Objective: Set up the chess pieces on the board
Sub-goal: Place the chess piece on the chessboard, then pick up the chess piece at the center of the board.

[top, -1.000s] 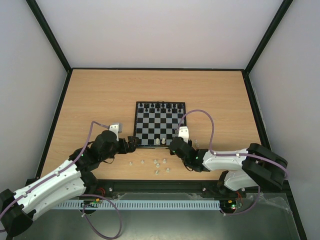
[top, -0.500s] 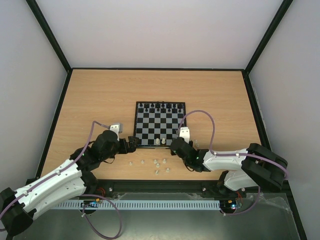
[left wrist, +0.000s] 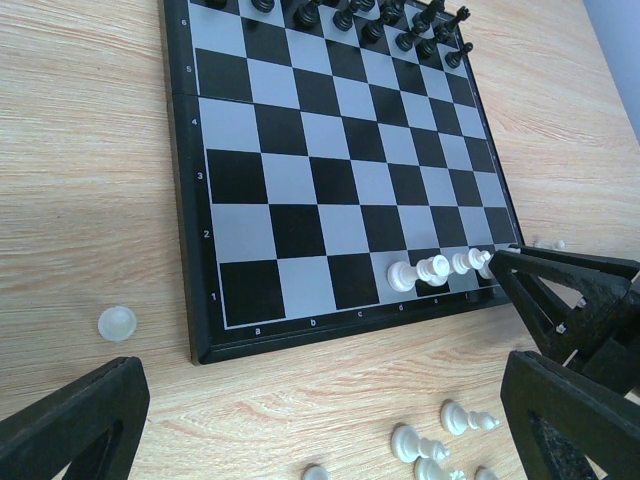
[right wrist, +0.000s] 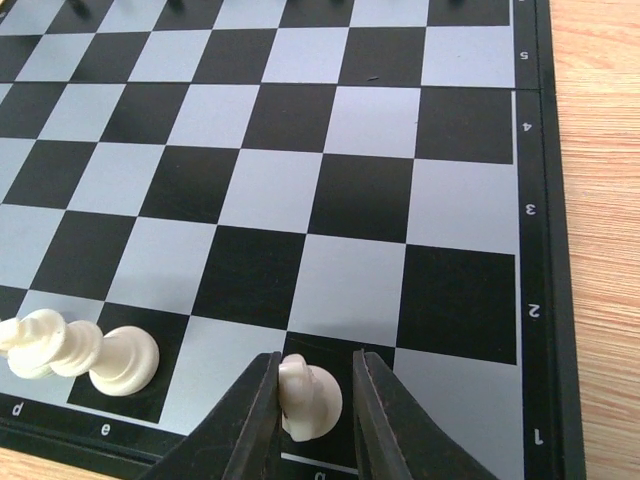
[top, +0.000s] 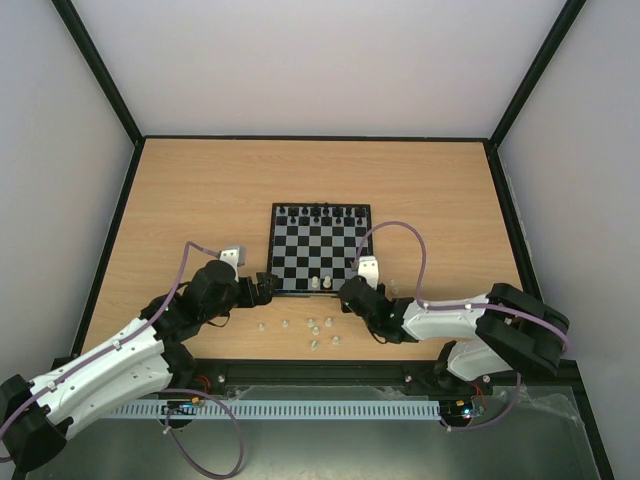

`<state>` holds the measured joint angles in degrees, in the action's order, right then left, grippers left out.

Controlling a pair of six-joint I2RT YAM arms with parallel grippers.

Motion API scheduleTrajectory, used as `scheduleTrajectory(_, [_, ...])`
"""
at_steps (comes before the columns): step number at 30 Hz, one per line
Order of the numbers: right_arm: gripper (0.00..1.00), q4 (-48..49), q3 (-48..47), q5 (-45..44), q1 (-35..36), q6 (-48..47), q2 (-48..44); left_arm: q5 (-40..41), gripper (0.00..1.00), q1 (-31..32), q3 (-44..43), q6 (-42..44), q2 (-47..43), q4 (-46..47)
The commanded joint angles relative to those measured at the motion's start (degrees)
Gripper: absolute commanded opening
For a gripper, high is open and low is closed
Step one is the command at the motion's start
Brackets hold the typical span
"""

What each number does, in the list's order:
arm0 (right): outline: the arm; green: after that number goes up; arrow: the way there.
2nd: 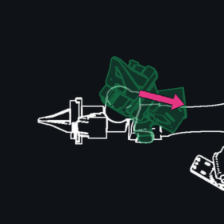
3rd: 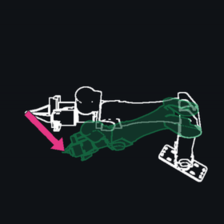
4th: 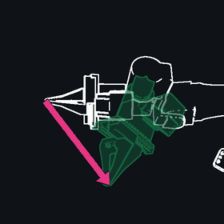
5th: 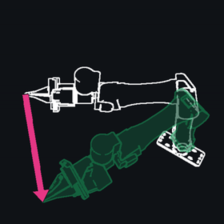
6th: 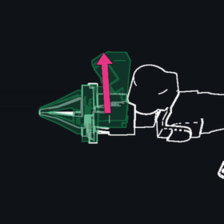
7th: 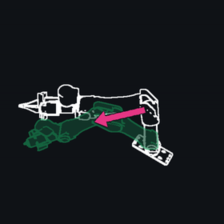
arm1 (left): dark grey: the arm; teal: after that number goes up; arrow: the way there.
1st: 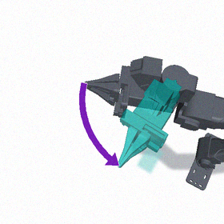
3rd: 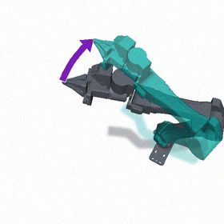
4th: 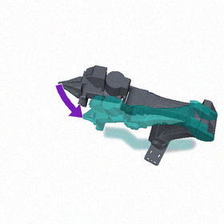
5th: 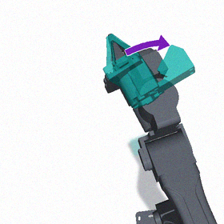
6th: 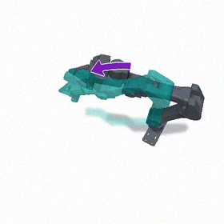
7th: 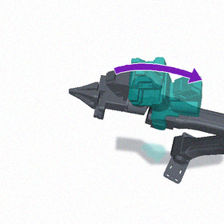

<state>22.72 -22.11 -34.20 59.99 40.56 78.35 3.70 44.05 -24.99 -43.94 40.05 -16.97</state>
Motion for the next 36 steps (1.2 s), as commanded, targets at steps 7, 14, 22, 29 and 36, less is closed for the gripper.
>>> scheduleTrajectory(7, [0.2,-5.02,-1.88,-3.67,-0.18,3.02,-0.34,0.6,0.99,-0.27,0.64,0.01,-0.53,1.24])
scheduleTrajectory(14, [0.21,-4.67,-1.47,-2.39,-0.08,2.32,-1.16,0.36,0.99,-0.26,0.76,-0.09,-1.01,1.1])
scheduleTrajectory(22, [0.42,-3.53,-2.01,1.4,1.07,-1.81,-6.73,1.15,0.99,-0.21,-1.03,-0.27,-1.47,-1.13])
scheduleTrajectory(29, [0.7,-21.71,-10.37,7.35,1.1,0.0,-17.17,0.18,1.0,-0.21,-4.75,-1.65,-0.12,-5.35])
scheduleTrajectory(36, [0.99,-42.46,-19.47,18.95,1.18,-0.41,-20.11,-3.19,0.99,-0.21,-8.63,-0.87,4.98,-8.73])
